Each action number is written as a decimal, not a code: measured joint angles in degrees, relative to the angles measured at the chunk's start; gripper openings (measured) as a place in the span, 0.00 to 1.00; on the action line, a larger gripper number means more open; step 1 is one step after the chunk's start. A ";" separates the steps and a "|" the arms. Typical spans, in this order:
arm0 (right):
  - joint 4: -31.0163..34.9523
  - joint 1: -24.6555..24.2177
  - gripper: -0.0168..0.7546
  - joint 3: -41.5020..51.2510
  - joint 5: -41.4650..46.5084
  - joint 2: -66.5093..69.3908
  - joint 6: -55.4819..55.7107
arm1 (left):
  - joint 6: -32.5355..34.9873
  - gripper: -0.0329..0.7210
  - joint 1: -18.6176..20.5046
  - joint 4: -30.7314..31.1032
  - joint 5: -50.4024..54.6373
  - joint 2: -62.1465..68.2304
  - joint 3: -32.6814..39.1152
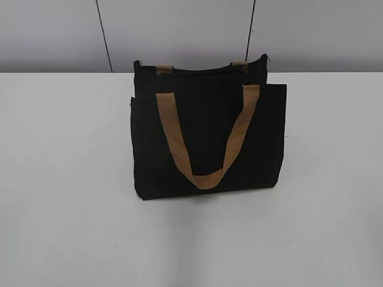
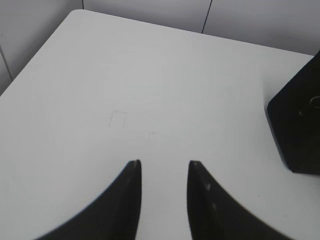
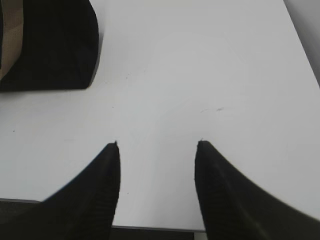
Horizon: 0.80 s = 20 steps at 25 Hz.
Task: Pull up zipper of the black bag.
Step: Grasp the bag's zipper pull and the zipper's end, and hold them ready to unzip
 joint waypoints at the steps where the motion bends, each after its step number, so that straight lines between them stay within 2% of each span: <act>1: 0.00 0.00 0.52 0.00 0.00 0.00 0.00 | 0.00 0.36 0.00 0.00 0.00 0.00 0.00; 20: 0.00 0.00 0.52 0.00 0.00 0.00 0.00 | 0.00 0.36 0.00 -0.05 -2.17 2.03 -0.80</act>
